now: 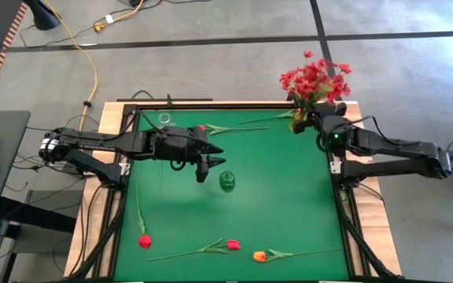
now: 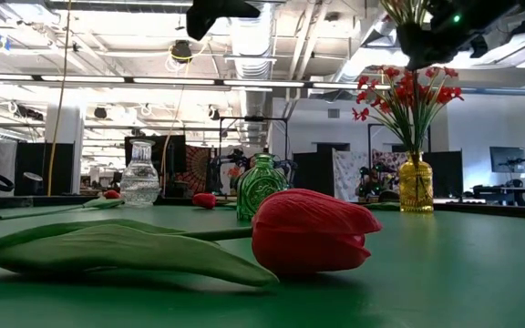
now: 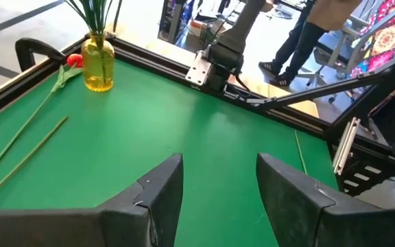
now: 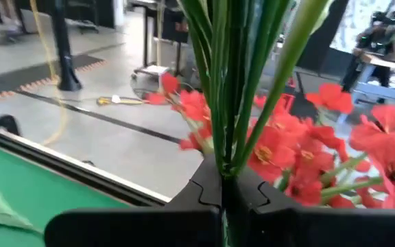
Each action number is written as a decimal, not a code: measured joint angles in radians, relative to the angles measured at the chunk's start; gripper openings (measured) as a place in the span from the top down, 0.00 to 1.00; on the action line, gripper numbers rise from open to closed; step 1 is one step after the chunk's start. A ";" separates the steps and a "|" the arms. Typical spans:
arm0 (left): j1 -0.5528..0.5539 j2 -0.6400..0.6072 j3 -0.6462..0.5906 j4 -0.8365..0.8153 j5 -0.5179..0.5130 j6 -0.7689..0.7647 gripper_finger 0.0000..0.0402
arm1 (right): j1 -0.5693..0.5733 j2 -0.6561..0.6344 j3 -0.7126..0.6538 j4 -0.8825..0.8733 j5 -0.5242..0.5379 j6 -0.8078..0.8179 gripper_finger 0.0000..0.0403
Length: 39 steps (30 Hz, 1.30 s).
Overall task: Sort flowers into vase by color
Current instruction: Put the red flowers into the yellow vase
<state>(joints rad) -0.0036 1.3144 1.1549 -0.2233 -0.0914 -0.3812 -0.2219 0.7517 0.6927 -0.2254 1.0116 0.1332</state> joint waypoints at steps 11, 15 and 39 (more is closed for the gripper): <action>0.000 0.001 0.000 -0.034 -0.003 -0.008 0.57 | -0.156 0.006 -0.072 0.169 -0.080 -0.052 0.94; 0.000 0.001 0.000 -0.035 -0.003 -0.022 0.57 | -0.184 0.007 -0.102 0.229 -0.115 -0.056 0.94; 0.000 0.001 -0.001 -0.057 -0.003 -0.040 0.57 | -0.259 0.007 -0.284 0.317 -0.126 0.089 0.94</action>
<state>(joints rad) -0.0040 1.3151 1.1542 -0.2802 -0.0947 -0.4209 -0.4806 0.7589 0.4083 0.0919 0.8854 0.2219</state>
